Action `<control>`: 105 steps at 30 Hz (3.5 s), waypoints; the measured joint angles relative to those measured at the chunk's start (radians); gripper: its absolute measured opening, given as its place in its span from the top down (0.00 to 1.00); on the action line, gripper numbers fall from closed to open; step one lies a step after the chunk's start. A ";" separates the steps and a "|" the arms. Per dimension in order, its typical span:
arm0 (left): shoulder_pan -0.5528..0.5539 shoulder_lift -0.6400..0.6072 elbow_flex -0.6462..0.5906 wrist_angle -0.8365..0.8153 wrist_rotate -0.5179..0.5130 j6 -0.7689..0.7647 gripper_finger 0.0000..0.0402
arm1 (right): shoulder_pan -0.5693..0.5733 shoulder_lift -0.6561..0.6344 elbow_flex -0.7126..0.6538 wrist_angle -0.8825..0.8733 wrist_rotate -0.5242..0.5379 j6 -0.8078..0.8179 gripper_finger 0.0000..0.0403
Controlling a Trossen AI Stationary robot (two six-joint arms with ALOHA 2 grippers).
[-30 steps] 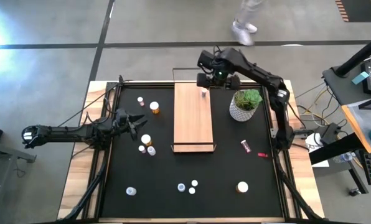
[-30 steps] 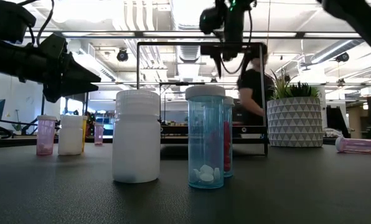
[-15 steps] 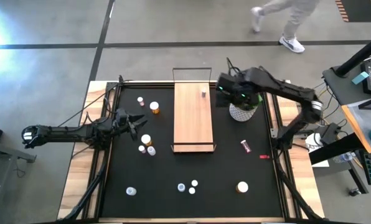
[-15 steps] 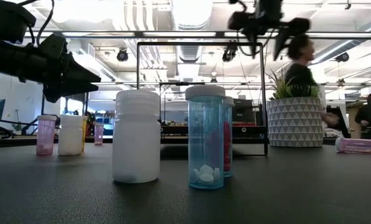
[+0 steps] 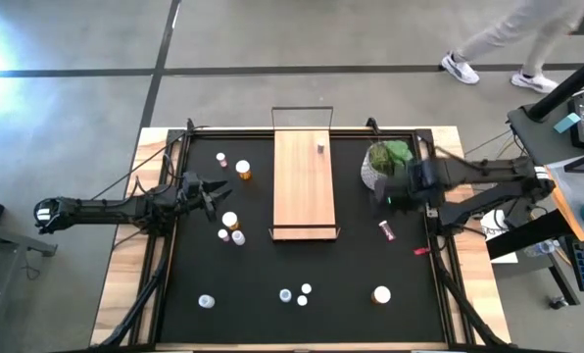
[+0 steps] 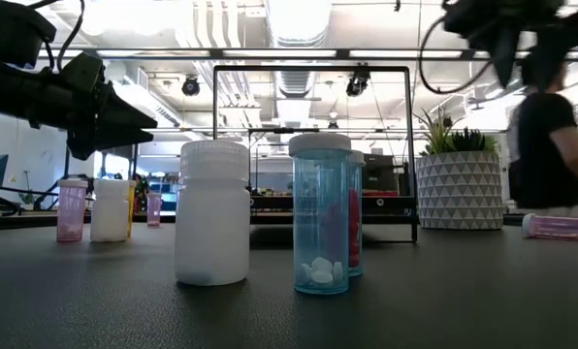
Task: Pick and place medicine bottles onto shelf by color
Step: Put the top blue pill bottle on the shelf aligned with the blue pill bottle
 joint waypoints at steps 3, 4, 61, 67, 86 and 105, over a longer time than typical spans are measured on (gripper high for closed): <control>0.000 0.000 0.000 0.000 0.000 0.000 0.57 | 0.140 -0.006 -0.049 0.028 -0.001 0.109 0.43; 0.000 0.000 0.000 0.000 0.000 0.000 0.57 | 0.185 -0.006 -0.058 0.038 -0.001 0.148 0.43; 0.000 0.000 0.000 0.000 0.000 0.000 0.57 | 0.358 0.999 0.852 0.193 0.023 0.599 0.43; 0.000 0.000 0.000 0.000 0.000 0.000 0.57 | 0.337 1.052 0.886 0.212 0.021 0.598 0.43; 0.000 0.000 0.000 0.000 0.000 0.000 0.57 | 0.322 1.117 0.904 0.238 0.018 0.552 0.43; 0.000 0.000 0.000 0.000 0.000 0.000 0.57 | 0.322 1.117 0.886 0.275 0.018 0.503 0.65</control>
